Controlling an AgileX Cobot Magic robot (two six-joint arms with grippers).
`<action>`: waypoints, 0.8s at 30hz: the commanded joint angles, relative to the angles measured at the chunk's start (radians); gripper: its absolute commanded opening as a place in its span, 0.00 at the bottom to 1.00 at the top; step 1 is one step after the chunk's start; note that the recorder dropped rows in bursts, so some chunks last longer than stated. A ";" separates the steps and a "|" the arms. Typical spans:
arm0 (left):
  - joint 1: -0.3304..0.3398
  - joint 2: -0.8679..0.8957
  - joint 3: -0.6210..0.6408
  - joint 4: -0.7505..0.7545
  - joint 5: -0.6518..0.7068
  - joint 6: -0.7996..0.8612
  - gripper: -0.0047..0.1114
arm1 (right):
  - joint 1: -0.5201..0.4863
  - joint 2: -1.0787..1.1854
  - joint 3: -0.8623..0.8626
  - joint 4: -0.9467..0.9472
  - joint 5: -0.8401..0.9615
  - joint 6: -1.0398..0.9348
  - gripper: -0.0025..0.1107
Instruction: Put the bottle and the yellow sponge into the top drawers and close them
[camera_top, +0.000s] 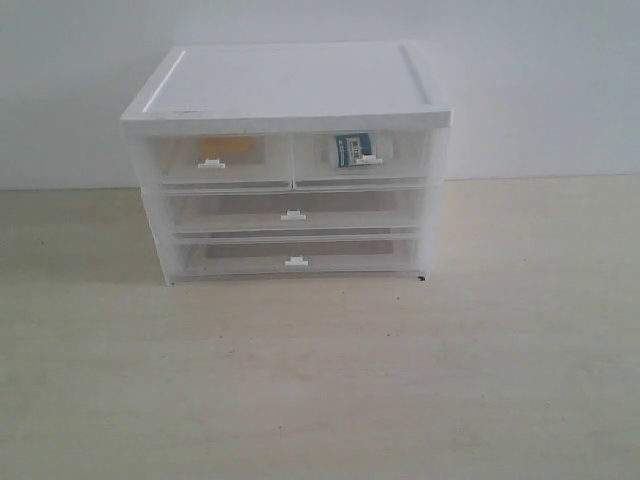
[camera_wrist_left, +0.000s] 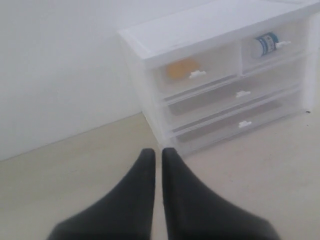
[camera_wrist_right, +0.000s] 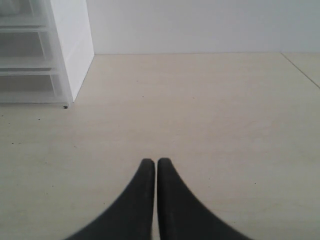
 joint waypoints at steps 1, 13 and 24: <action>0.059 -0.105 0.040 -0.038 0.022 0.025 0.08 | 0.000 -0.005 -0.001 -0.002 -0.009 -0.002 0.02; 0.170 -0.282 0.193 -0.071 0.035 -0.025 0.08 | 0.000 -0.005 -0.001 -0.002 -0.009 -0.002 0.02; 0.260 -0.282 0.238 -0.123 -0.013 -0.025 0.08 | 0.000 -0.005 -0.001 -0.002 -0.009 -0.002 0.02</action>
